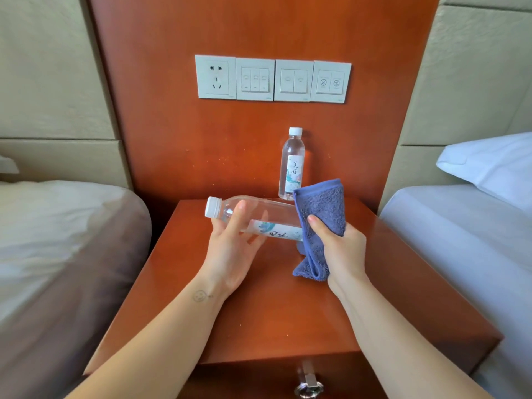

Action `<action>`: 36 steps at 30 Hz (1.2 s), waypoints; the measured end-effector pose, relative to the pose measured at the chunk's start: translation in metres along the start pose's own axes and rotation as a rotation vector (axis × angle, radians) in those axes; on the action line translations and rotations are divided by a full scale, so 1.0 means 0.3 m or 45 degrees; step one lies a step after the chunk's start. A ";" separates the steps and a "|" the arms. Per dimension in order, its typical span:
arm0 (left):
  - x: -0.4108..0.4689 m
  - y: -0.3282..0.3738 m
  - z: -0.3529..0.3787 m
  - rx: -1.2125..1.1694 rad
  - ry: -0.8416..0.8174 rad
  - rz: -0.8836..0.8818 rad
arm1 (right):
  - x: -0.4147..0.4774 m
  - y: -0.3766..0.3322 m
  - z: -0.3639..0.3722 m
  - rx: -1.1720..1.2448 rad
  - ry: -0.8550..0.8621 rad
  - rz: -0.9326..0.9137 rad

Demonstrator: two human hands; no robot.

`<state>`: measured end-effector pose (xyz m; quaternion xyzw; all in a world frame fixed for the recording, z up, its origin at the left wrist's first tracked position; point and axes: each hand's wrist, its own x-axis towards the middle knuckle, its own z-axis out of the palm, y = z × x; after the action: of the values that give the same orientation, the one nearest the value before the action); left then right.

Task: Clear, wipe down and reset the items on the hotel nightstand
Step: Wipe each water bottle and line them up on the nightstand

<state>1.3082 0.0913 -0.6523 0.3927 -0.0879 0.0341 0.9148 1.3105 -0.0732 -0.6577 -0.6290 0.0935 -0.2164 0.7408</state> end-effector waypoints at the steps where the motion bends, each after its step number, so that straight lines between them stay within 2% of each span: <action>1: 0.001 0.004 0.002 -0.018 0.023 -0.013 | -0.002 -0.005 -0.003 0.012 0.022 -0.010; 6: 0.018 0.000 0.007 -0.051 0.133 -0.052 | -0.004 -0.026 -0.023 0.289 0.186 -0.049; 9: 0.022 0.004 0.007 -0.001 0.174 -0.065 | -0.016 -0.039 -0.010 0.367 -0.070 -0.010; 14: 0.026 0.001 0.014 0.207 0.152 -0.068 | -0.046 -0.062 0.010 0.472 -0.542 0.379; 18: 0.032 -0.008 0.009 0.282 0.192 0.069 | -0.055 -0.089 -0.011 0.522 -0.688 0.518; 21: 0.032 -0.010 0.011 0.288 0.236 0.137 | -0.057 -0.093 -0.008 0.478 -0.621 0.463; 24: 0.039 -0.009 0.007 0.263 0.281 0.172 | -0.049 -0.078 -0.008 0.323 -0.417 0.382; 27: 0.042 0.004 0.005 0.131 0.362 0.199 | -0.047 -0.062 -0.001 0.211 -0.291 0.193; 29: 0.049 0.031 -0.011 -0.117 0.435 0.238 | -0.055 -0.046 0.010 -0.119 -0.385 -0.083; 31: 0.064 0.064 -0.055 -0.403 0.495 0.276 | -0.063 -0.026 0.023 -0.431 -0.712 -0.251; 33: 0.077 0.083 -0.101 -0.565 0.545 0.312 | -0.055 -0.026 0.023 -0.548 -1.097 -0.149; 34: 0.084 0.086 -0.118 -0.588 0.572 0.316 | -0.042 -0.031 0.022 -0.538 -1.181 -0.100; 35: 0.088 0.086 -0.126 -0.576 0.598 0.314 | -0.021 -0.033 0.017 -0.471 -1.155 -0.073; 36: 0.091 0.086 -0.124 -0.545 0.611 0.313 | 0.004 -0.032 0.016 -0.355 -1.031 -0.073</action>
<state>1.3367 0.1358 -0.6541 0.1589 0.0777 0.2163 0.9602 1.3115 -0.0706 -0.6474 -0.7596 -0.1941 0.0421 0.6193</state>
